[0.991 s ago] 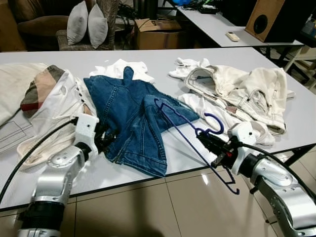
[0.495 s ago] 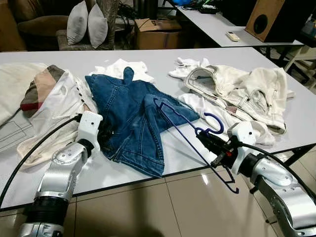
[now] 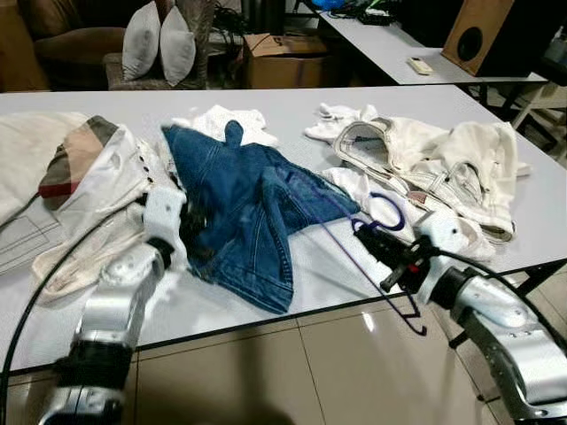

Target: Hang hanger

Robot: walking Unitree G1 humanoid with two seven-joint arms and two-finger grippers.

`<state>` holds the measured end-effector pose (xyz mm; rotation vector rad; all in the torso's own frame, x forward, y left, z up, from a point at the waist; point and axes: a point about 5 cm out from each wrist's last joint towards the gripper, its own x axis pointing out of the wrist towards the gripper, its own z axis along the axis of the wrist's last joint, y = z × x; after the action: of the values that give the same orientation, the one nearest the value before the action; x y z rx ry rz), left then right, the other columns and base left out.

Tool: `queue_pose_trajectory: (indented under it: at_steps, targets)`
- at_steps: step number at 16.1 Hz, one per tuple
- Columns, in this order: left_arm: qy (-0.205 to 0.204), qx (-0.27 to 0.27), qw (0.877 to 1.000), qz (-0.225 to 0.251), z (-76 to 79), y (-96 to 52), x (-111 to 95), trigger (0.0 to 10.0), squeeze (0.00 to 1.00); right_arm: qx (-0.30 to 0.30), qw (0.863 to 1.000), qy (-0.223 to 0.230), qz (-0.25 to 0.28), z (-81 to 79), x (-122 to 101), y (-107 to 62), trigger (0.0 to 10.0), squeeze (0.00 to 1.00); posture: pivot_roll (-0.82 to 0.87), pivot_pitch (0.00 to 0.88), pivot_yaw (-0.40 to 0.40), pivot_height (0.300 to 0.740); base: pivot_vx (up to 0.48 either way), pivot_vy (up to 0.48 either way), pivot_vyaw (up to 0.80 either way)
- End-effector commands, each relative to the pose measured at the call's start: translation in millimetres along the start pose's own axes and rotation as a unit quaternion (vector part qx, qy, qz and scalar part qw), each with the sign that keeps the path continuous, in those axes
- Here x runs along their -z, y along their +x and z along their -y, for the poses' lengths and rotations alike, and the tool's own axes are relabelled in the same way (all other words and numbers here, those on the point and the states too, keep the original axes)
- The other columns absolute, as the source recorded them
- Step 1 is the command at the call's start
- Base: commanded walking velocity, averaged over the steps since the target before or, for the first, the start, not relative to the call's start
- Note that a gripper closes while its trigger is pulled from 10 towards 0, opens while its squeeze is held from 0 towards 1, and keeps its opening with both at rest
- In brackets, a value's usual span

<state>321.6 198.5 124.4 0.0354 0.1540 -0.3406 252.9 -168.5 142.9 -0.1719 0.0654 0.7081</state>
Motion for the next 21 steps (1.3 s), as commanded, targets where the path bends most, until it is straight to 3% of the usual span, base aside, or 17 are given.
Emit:
queue_pose_trajectory:
  at_steps: [1,4,5,8,12,14,16,19,21]
  targets:
    - [-0.008,0.0,0.998,0.054,-0.8,5.6,-27.6,0.0,0.0,-0.018,0.999,-0.018,0.027,0.1,-12.0,-3.2,10.0,0.0,-0.07,0.0,-0.066,0.74,0.0,0.0,0.0]
    - [-0.032,0.019,0.986,0.16,-1.6,17.7,-89.7,0.0,0.0,-0.102,0.993,-0.001,0.066,-18.0,-28.5,-11.9,10.0,0.0,-0.06,0.0,-0.046,0.74,0.0,0.0,0.0]
    - [-0.034,0.022,0.985,0.171,-1.3,19.0,-96.9,0.0,0.0,-0.112,0.992,0.003,0.066,-19.9,-30.1,-13.2,10.0,0.0,-0.06,0.0,-0.044,0.74,0.0,0.0,0.0]
    - [-0.07,0.041,0.966,0.247,2.2,22.6,-145.3,0.0,0.0,-0.147,0.987,0.017,0.061,-25.5,-33.5,-19.3,10.0,0.0,-0.06,0.0,-0.031,0.74,0.0,0.0,0.0]
    - [-0.04,0.057,0.963,0.261,8.6,25.4,-161.4,0.0,0.0,-0.181,0.982,0.035,0.036,-34.8,-28.6,-21.9,10.0,0.0,-0.06,0.0,-0.03,0.74,0.0,0.0,0.0]
    - [-0.026,-0.003,0.966,0.257,-10.7,26.2,-166.9,0.0,0.0,-0.131,0.991,0.014,-0.002,-24.6,-17.4,-19.1,10.0,0.0,-0.06,0.0,-0.026,0.74,0.0,0.0,0.0]
    - [-0.069,-0.04,0.962,0.262,-22.3,26.6,-173.2,0.0,0.0,-0.109,0.994,0.022,0.003,-16.3,-19.2,-18.3,10.0,0.0,-0.05,0.0,-0.02,0.74,0.0,0.0,0.0]
    - [-0.069,-0.023,0.969,0.234,-6.8,40.2,-164.3,0.0,0.0,-0.212,0.974,0.059,0.05,-43.1,-35.7,-17.5,10.0,0.0,-0.05,0.0,-0.019,0.74,0.0,0.0,0.0]
    - [-0.078,-0.014,0.972,0.22,3.7,47.1,-160.0,0.0,0.0,-0.229,0.97,0.068,0.048,-50.3,-35.0,-15.3,10.0,0.0,-0.05,0.0,-0.015,0.74,0.0,0.0,0.0]
